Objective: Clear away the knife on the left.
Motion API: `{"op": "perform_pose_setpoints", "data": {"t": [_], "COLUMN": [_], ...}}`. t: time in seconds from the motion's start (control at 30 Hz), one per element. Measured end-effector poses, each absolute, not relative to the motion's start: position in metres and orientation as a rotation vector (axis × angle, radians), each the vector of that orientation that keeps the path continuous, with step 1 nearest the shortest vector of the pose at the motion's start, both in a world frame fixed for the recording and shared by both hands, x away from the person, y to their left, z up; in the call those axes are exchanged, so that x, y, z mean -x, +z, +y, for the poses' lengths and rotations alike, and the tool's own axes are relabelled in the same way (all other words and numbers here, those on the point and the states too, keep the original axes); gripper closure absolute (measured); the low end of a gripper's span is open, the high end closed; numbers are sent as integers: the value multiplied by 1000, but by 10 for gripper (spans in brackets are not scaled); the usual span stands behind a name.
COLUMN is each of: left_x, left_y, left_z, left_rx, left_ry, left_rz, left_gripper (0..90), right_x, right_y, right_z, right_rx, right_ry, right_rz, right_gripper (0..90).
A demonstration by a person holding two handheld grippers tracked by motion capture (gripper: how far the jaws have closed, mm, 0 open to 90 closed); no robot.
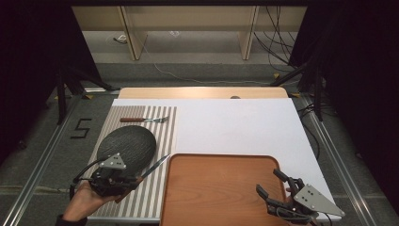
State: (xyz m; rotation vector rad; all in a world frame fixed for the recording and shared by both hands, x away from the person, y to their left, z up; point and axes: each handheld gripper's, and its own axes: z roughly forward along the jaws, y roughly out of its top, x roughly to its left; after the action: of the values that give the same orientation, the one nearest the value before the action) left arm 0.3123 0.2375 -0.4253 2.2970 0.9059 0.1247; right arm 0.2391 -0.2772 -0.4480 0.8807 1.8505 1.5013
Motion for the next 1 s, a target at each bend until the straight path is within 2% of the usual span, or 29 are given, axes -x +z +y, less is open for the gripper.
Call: {"op": "perform_pose_setpoints", "data": {"t": [0.3, 1.0], "left_x": [-309, -304], "left_y": [-422, -428], "left_z": [224, 193], "left_rx": [-2244, -2131], "left_ry": [145, 57], "left_rz": [890, 790], "left_gripper": [767, 768], "right_x": [-239, -239], "right_y": [-448, -448], "right_z": [-277, -277], "right_rx": [-880, -879], "right_ry": [1502, 1502], "right_rz": [1851, 1852], "right_gripper": [249, 249]}}
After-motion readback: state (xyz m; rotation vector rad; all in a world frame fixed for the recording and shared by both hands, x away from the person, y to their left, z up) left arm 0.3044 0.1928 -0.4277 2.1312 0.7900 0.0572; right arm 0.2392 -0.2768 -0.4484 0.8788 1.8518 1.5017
